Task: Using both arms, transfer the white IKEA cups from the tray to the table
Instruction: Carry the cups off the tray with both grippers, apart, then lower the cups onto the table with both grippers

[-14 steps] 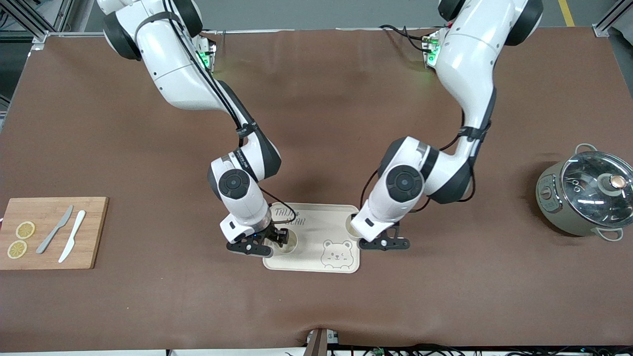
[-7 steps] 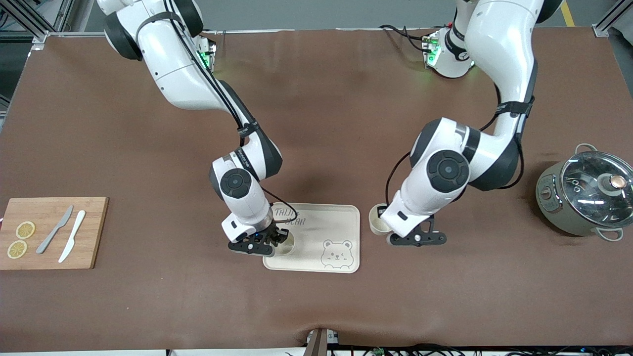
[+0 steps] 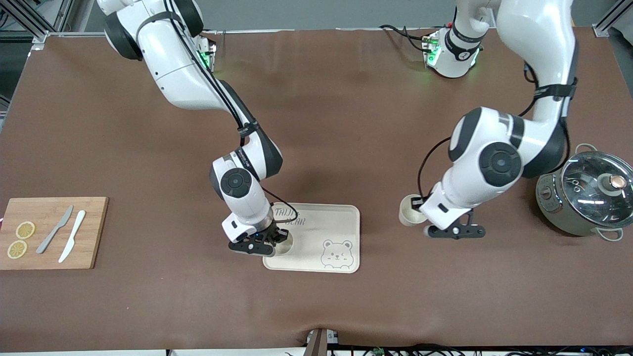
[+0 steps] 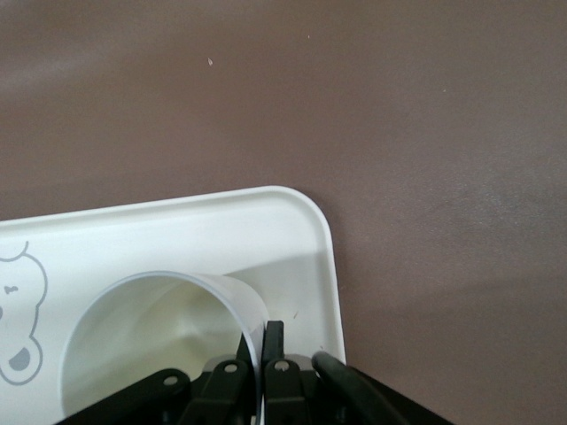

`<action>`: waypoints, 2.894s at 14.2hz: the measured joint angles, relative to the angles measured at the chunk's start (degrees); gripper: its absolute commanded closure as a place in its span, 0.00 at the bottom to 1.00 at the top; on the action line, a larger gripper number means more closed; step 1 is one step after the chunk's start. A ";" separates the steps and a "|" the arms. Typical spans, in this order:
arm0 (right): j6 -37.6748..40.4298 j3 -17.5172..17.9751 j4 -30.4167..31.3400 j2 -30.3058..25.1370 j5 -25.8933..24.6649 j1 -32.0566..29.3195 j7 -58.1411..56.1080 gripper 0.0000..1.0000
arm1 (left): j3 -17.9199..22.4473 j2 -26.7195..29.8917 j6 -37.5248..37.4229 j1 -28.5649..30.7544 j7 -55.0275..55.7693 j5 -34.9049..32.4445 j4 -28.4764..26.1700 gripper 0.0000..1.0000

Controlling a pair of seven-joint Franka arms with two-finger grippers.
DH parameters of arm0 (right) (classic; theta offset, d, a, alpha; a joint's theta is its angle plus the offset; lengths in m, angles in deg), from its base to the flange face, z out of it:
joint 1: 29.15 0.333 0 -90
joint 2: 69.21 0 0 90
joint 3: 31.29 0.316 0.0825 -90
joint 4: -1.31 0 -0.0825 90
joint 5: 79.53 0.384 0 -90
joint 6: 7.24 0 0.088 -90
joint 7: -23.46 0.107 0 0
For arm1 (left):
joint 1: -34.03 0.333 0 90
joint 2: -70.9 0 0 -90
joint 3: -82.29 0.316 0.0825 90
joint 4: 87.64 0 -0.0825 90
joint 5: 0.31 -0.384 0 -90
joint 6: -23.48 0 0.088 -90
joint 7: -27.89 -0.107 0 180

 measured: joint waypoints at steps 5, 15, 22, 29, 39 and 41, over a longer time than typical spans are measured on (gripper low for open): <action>3.00 -0.54 -0.90 -1.80 0.00 -0.31 -0.01 1.00 | -0.32 6.39 0.01 7.14 -8.06 2.57 -9.04 1.00; 13.29 -0.92 9.13 -17.17 1.04 -11.91 -22.17 1.00 | -0.40 11.51 7.05 14.03 -15.97 2.62 -23.43 1.00; 12.81 -0.93 21.64 -24.43 5.00 -22.88 -44.37 1.00 | -0.41 11.93 15.45 15.75 -19.80 2.62 -32.49 1.00; 6.95 -0.85 28.91 -26.79 5.10 -28.71 -55.08 1.00 | -0.41 12.27 22.60 17.48 -22.83 2.62 -39.26 1.00; -6.77 -0.06 38.66 -26.80 5.11 -28.99 -56.02 1.00 | -0.48 12.27 28.34 17.48 -22.95 2.62 -44.02 0.71; -7.91 0.24 39.40 -26.80 5.11 -28.99 -56.02 1.00 | -0.48 12.27 28.87 17.48 -23.15 2.62 -44.58 0.23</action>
